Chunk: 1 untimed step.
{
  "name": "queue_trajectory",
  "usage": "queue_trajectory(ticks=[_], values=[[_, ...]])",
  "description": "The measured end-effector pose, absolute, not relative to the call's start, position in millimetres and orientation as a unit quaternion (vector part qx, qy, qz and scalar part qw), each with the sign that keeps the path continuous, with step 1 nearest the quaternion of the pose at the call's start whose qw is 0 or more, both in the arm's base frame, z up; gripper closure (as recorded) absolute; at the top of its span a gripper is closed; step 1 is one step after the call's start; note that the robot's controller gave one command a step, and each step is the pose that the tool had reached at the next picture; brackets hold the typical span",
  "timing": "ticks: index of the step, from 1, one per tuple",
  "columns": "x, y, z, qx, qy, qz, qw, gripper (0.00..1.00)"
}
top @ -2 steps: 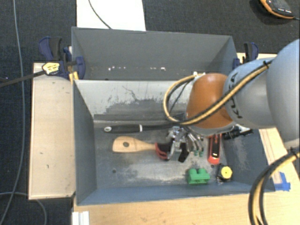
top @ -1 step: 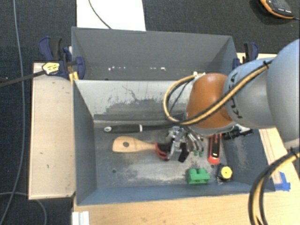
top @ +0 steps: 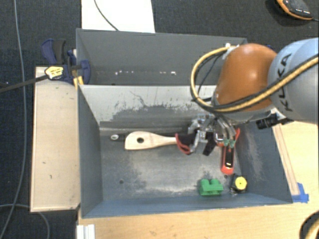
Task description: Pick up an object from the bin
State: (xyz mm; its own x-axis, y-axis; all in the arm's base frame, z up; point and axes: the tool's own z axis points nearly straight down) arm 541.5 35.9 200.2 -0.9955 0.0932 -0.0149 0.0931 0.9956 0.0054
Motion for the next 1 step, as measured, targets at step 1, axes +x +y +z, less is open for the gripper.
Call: queue_trajectory(ticks=[1], values=[[541.9,34.1,165.9,0.045,0.999,0.002,0.011,1.00]])
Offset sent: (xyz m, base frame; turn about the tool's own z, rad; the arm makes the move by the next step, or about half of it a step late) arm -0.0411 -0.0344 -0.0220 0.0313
